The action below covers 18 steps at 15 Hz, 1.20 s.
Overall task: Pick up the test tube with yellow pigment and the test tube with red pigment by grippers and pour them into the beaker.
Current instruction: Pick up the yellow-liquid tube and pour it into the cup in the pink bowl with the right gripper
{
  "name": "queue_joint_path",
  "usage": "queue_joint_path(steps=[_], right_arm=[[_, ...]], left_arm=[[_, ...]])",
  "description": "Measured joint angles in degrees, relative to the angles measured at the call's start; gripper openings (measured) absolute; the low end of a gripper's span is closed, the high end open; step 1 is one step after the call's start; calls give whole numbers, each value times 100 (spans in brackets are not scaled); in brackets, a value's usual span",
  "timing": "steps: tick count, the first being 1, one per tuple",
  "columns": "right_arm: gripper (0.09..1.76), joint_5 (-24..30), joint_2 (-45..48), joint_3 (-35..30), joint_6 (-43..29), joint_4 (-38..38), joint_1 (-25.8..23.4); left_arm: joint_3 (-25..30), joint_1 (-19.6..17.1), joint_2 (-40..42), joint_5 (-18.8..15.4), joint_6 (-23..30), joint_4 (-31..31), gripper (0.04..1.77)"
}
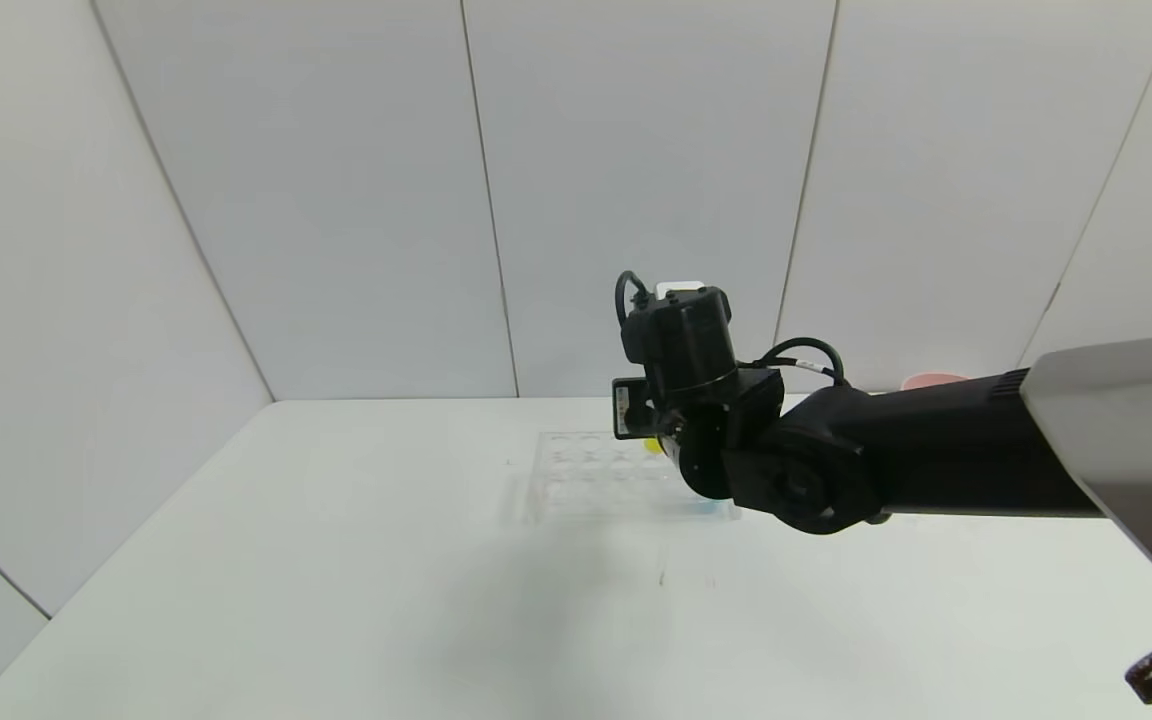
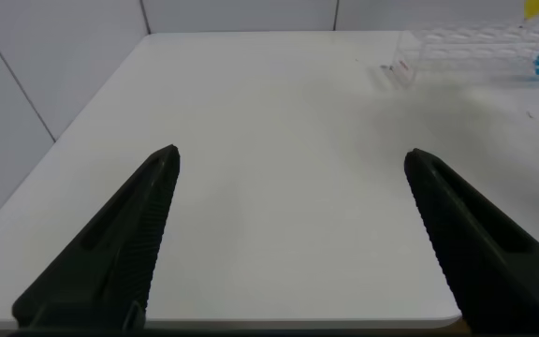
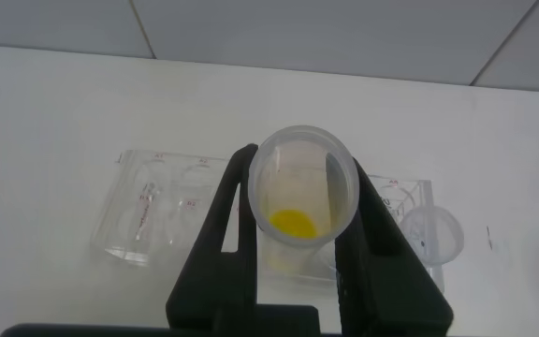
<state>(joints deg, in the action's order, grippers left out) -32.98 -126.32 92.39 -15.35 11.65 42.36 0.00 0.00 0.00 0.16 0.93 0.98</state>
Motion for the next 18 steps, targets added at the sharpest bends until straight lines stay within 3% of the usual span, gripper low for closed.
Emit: queue_joint_path(steps=[5,10,14,18], right_arm=[[53,178,514,-786,319,60,-41],[53,1571,1749,-2297,785,63,-328],[53,2838,2857,-3324,1499,112,-1202],[53,4241,3580,-3914,2402,61,-2633]], left_arm=[[0,0,0,0,2,0,172],[0,0,0,0,2,0,172],[0,0,0,0,2,0,172],[0,0,0,0,2,0,172]])
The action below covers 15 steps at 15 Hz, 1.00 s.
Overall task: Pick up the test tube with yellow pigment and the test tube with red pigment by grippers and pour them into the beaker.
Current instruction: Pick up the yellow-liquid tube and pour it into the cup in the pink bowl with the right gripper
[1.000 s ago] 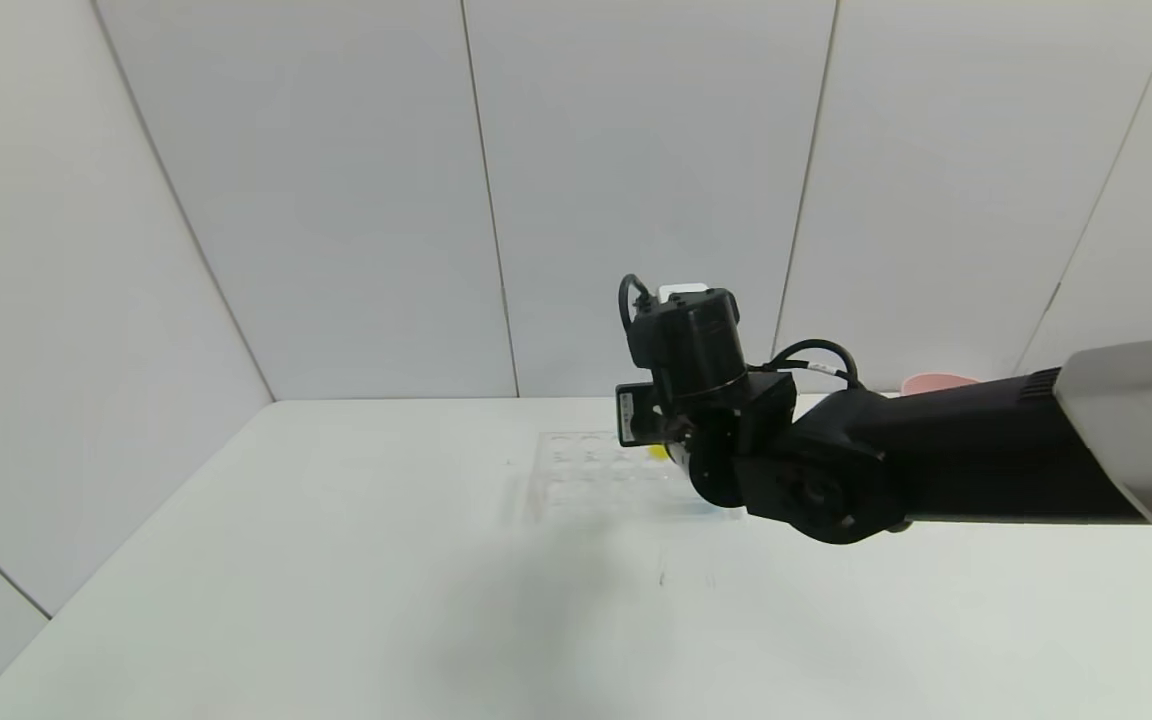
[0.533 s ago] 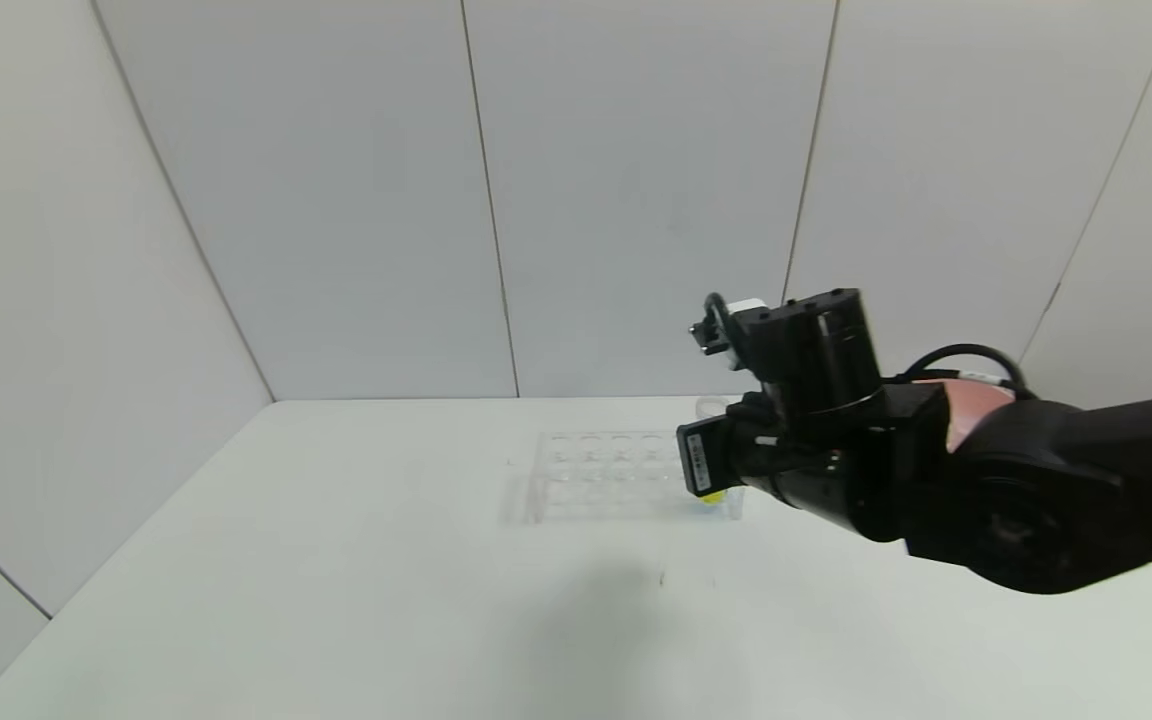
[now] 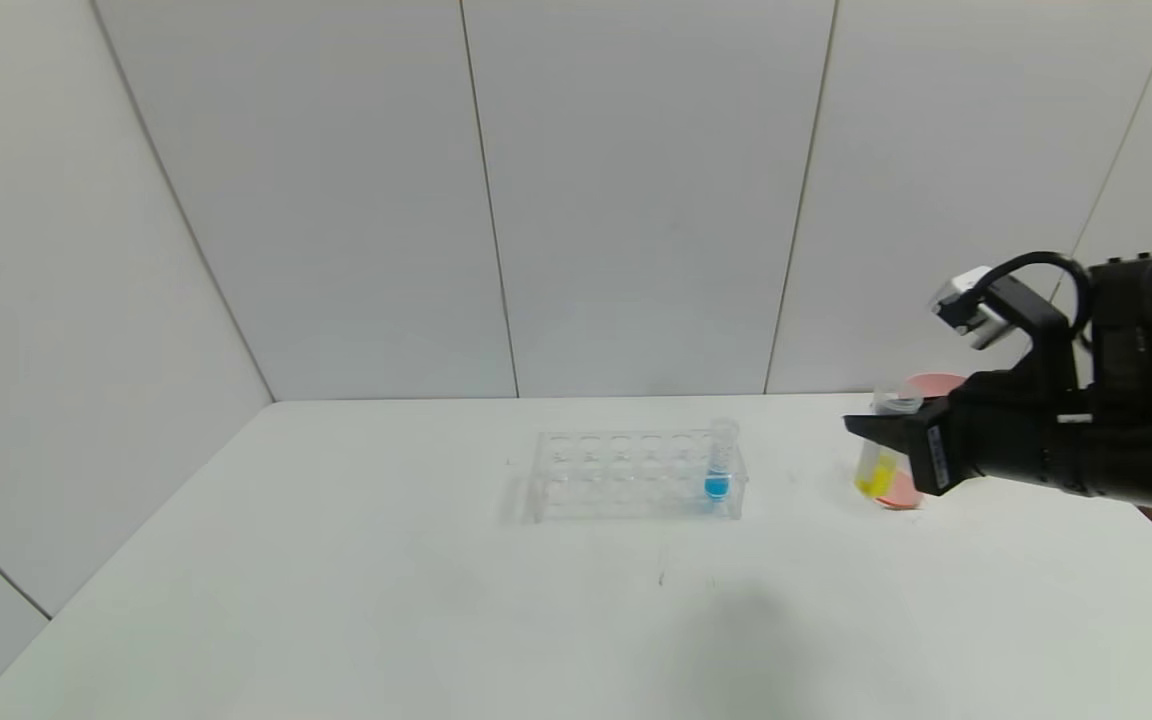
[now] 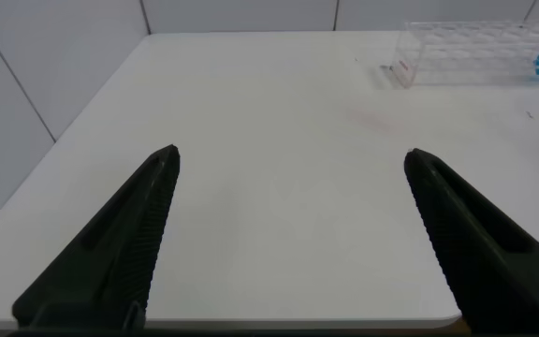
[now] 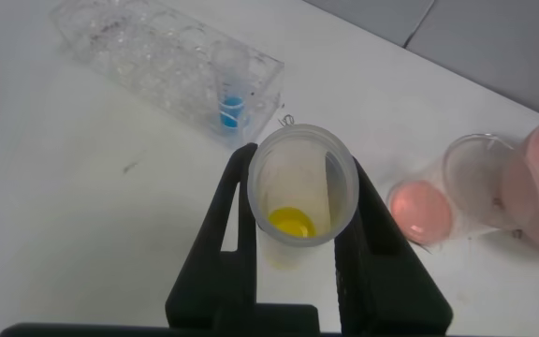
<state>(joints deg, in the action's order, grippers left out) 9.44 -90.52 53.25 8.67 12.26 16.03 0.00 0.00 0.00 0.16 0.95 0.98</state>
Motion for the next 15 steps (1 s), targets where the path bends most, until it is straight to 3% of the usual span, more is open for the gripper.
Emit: queue_joint_path(steps=[3,6,10,15], right_arm=[[53,1022,232,-140,873,-52,-1181],[53,1580,171,-79,1807,-55,-2150],[53,1646,-232,575,2611,-835,-2788],[53,1204,-896,2004,3483,-2587,-3020]], left_arm=[[0,0,0,0,0,0,172],[0,0,0,0,0,0,172],[0,0,0,0,0,0,172],[0,0,0,0,0,0,172]])
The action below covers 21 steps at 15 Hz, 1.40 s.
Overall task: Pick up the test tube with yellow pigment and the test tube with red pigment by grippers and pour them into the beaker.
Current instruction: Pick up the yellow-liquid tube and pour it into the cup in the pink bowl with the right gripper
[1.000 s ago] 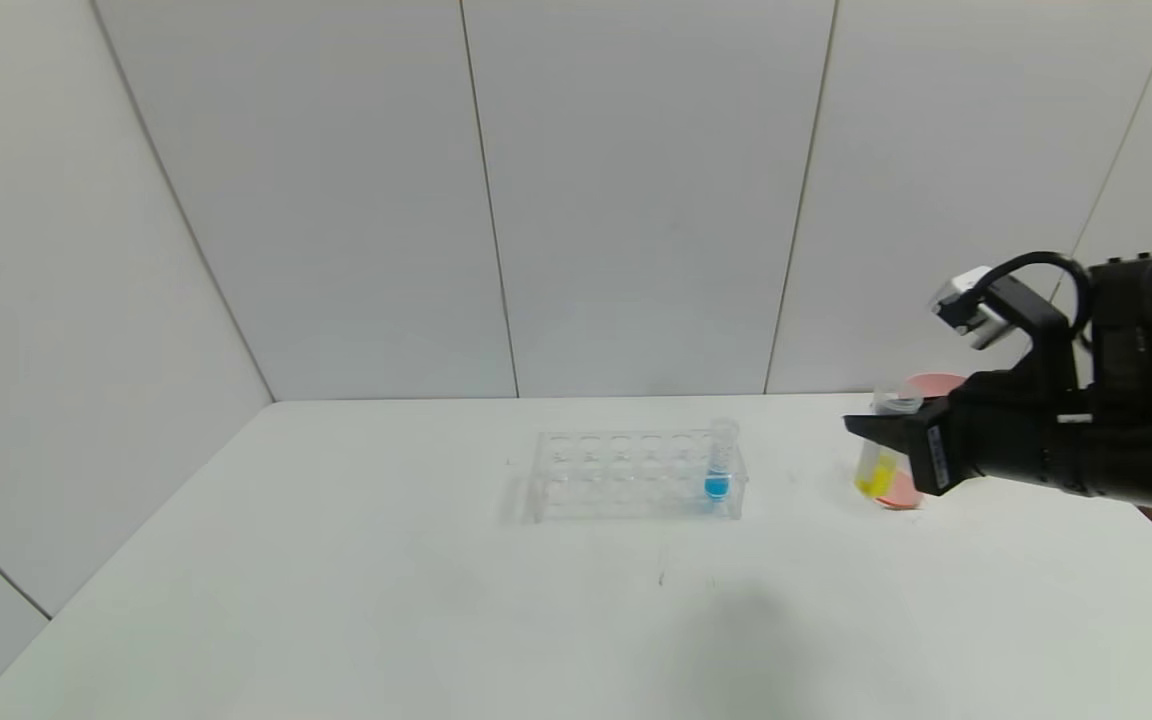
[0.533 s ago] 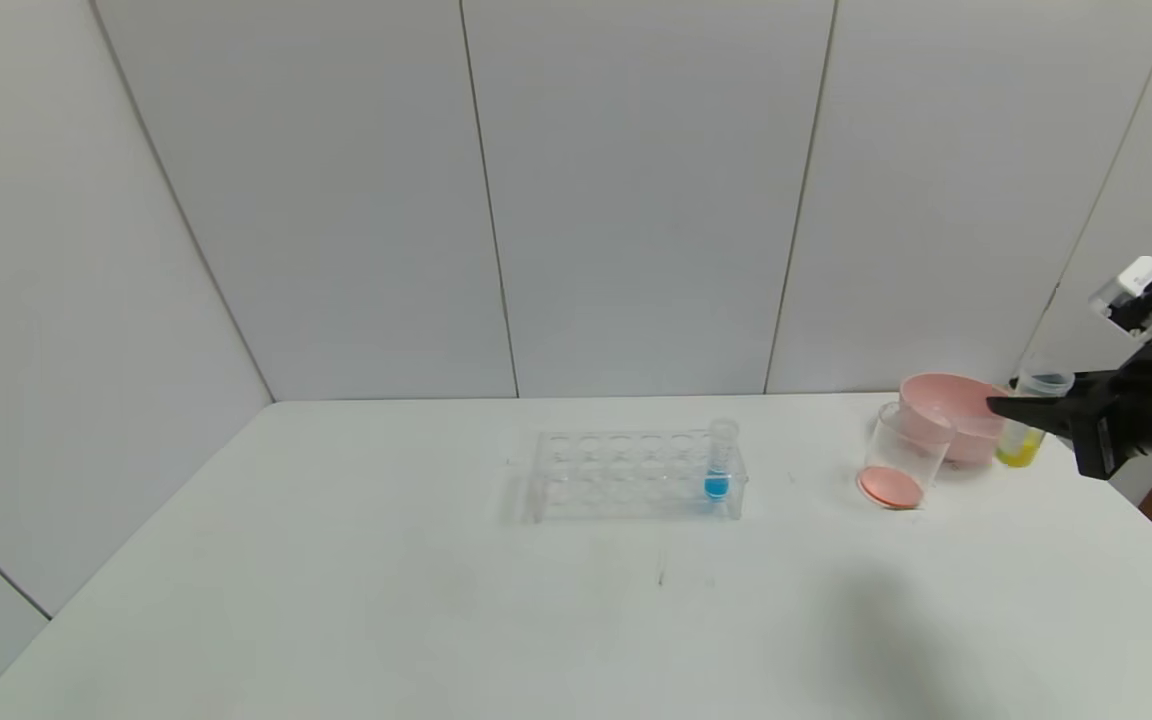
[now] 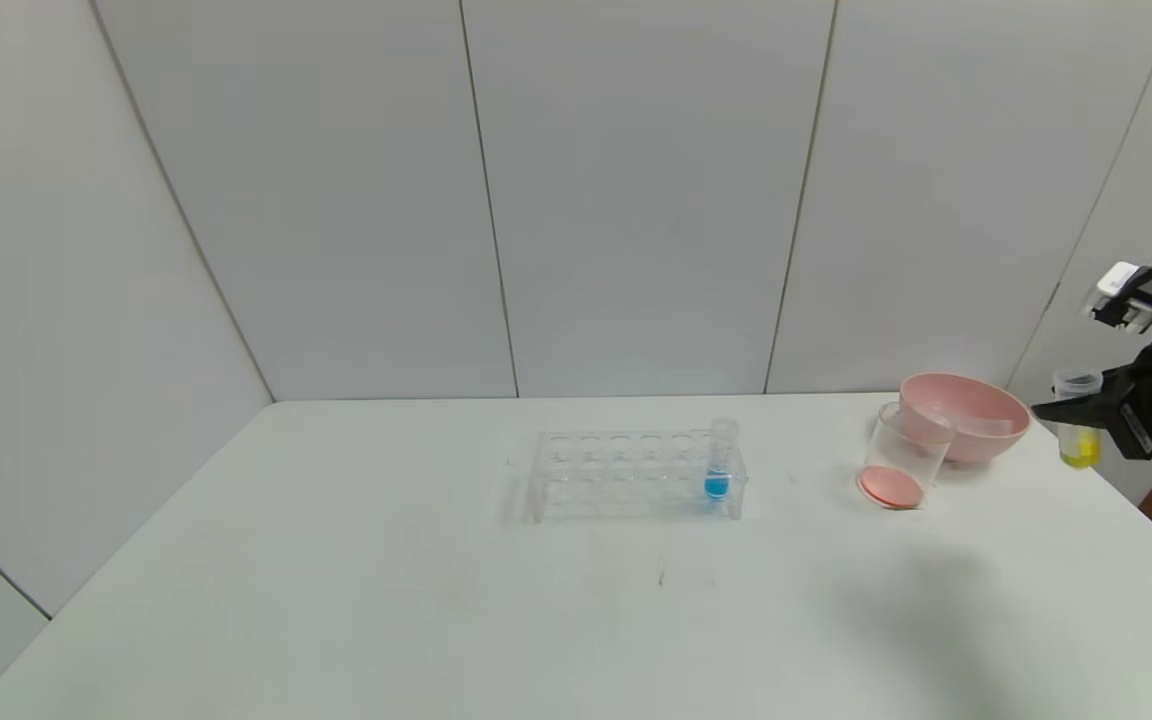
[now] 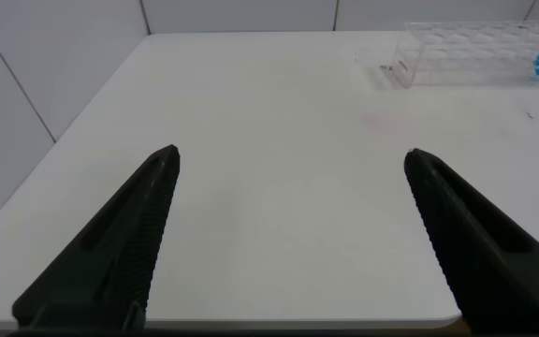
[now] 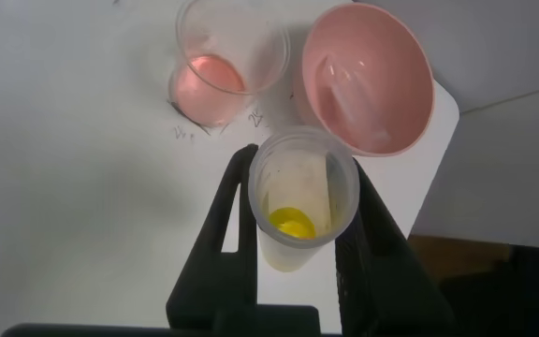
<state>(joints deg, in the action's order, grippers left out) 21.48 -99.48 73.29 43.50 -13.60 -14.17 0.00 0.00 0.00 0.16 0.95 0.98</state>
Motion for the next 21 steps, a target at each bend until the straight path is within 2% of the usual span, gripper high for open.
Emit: queue_joint_path(steps=[5,9,13,21], right_arm=[[53,-444,-797,1406,500,-1137,80],[53,-621,-1491,2789,794,-2253,249],[53,-991,-2166,3891,968,-2934,488],[53,-2150,-2698,4129,1319,-2810,996]], left_arm=[[0,0,0,0,0,0,172],[0,0,0,0,-2,0,172],[0,0,0,0,0,0,172],[0,0,0,0,0,0,172]])
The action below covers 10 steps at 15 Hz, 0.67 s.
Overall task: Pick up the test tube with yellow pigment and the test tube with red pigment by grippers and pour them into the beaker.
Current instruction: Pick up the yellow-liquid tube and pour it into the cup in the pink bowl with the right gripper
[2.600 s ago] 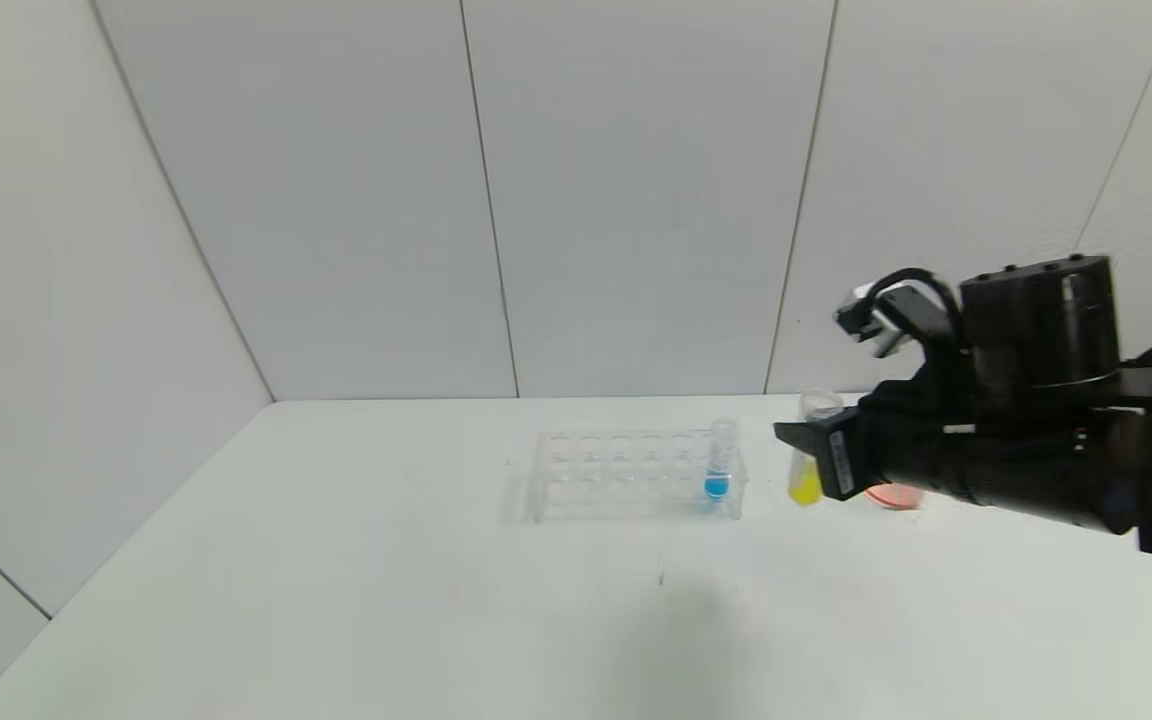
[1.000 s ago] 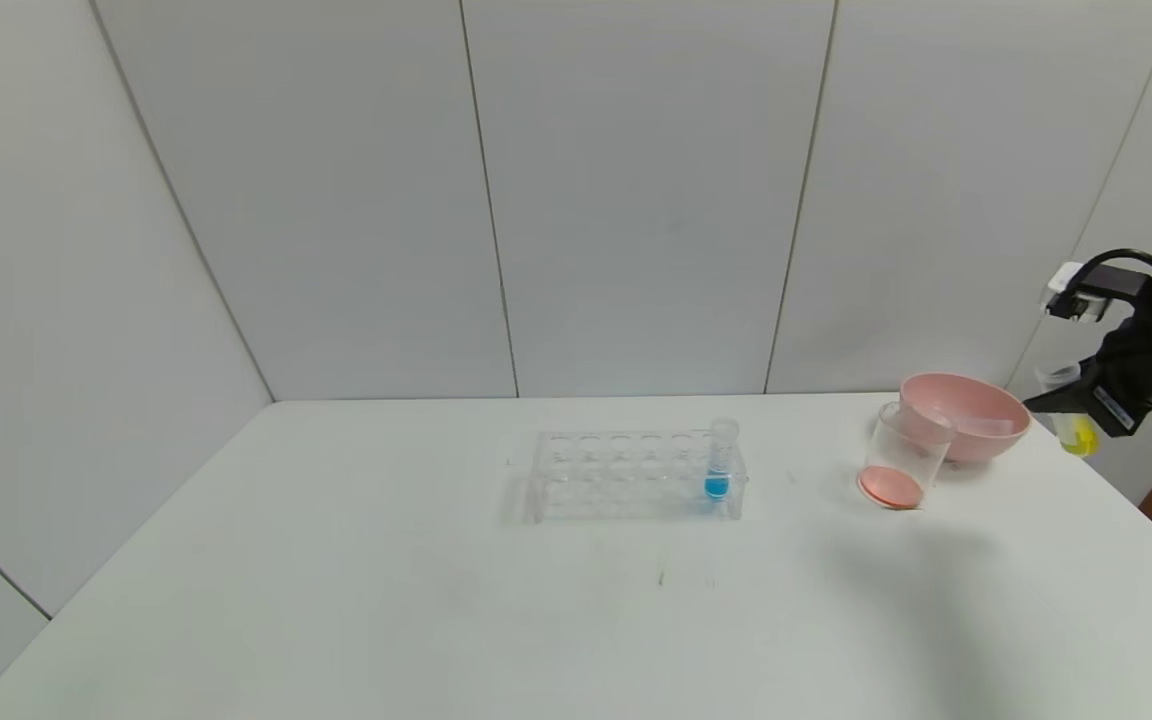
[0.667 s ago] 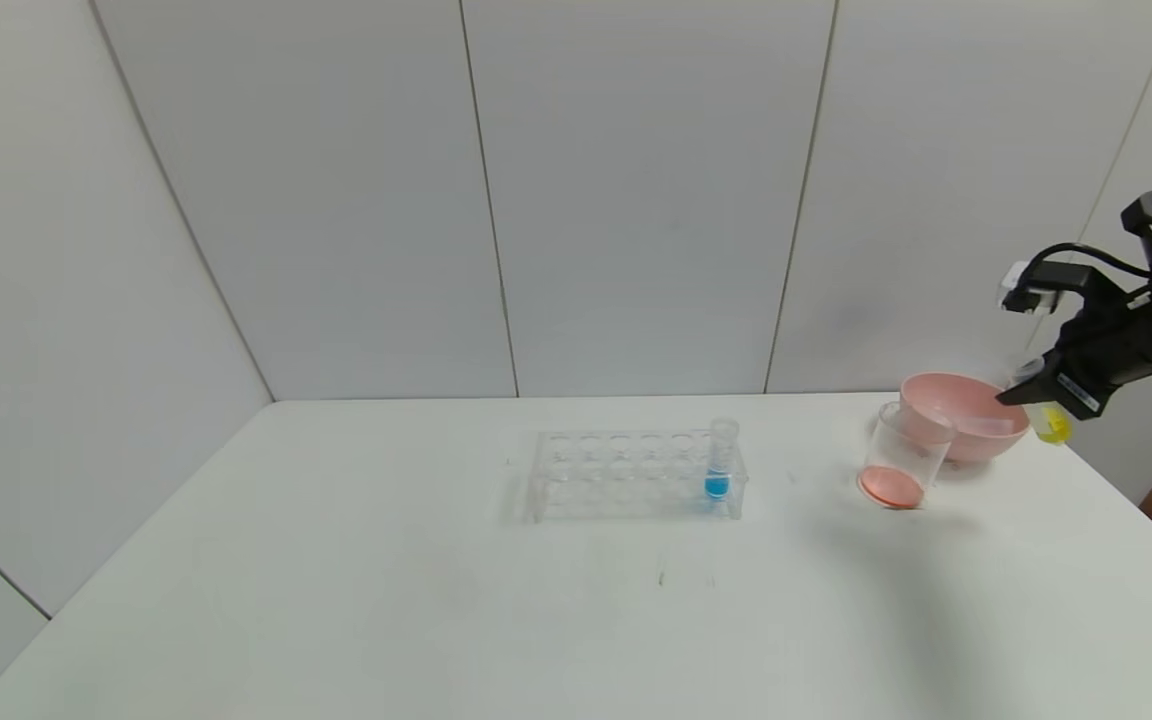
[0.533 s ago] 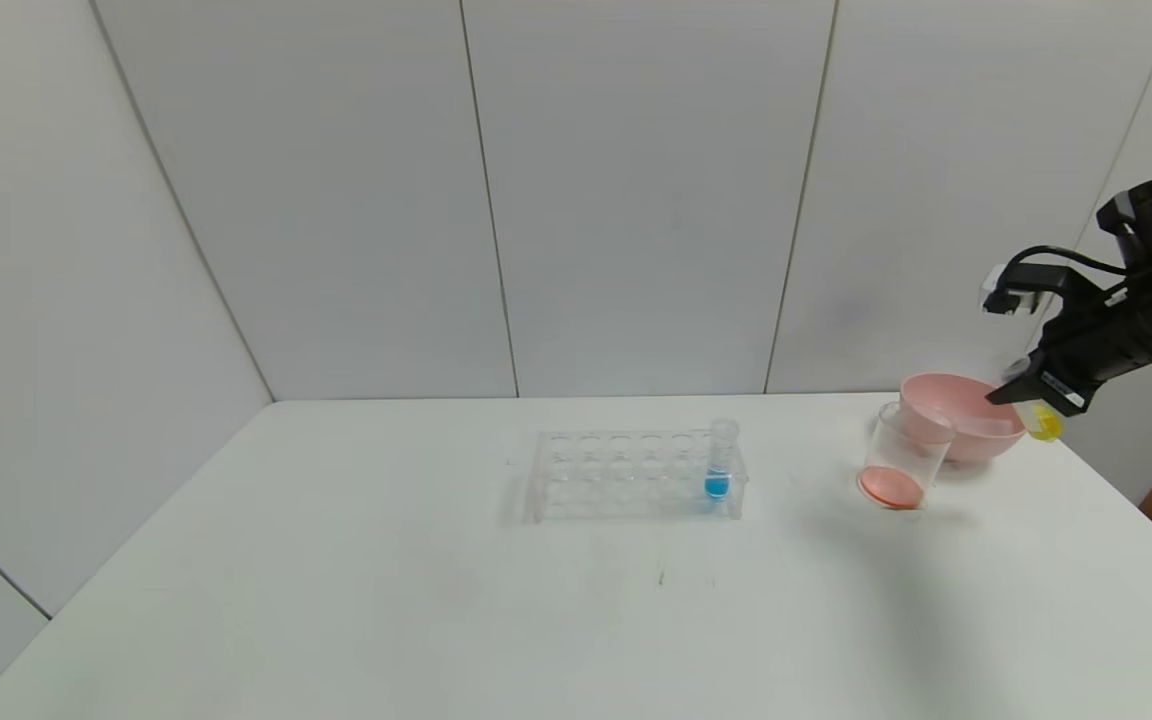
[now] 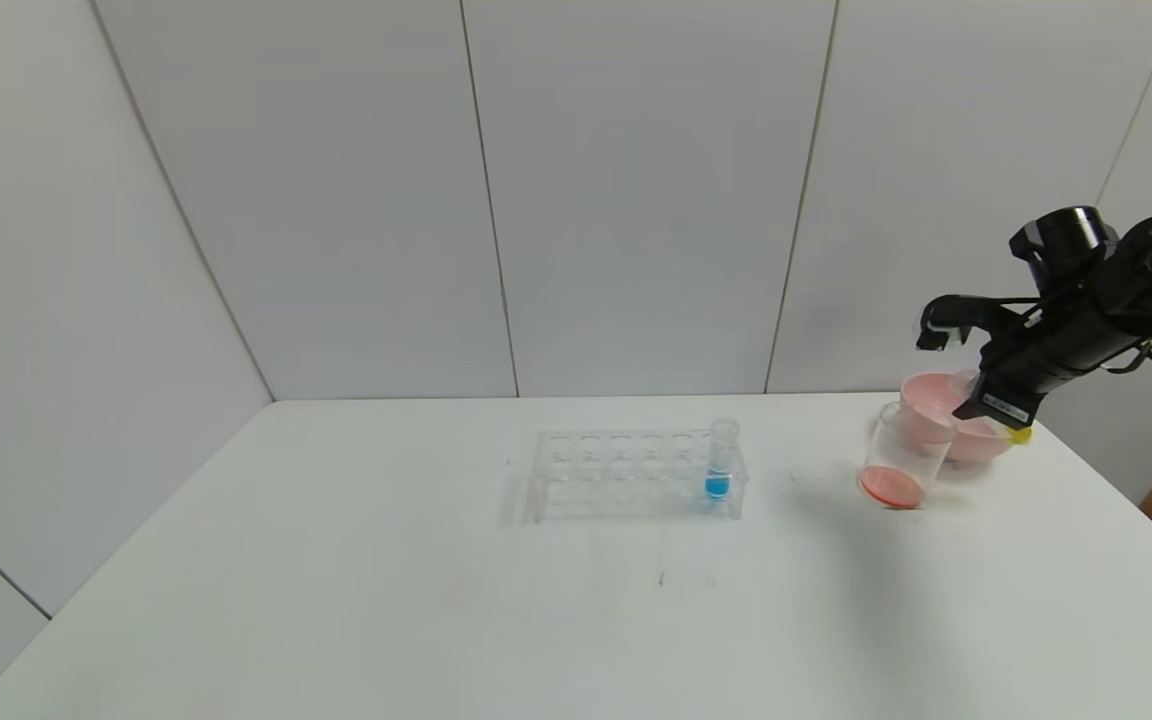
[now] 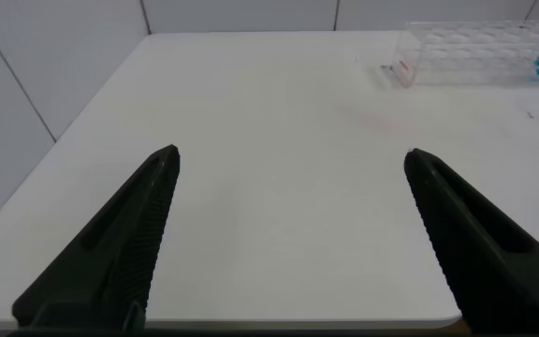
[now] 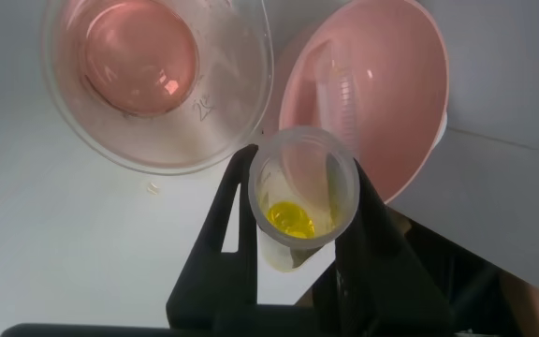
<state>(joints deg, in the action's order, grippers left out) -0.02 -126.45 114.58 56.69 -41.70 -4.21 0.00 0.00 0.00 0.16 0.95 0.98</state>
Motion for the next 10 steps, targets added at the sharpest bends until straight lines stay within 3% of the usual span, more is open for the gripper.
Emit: queue_joint_path(steps=[10], right_arm=[[53,-1273,171,2,605,-202,372]], left_arm=[[0,0,0,0,0,0,172]])
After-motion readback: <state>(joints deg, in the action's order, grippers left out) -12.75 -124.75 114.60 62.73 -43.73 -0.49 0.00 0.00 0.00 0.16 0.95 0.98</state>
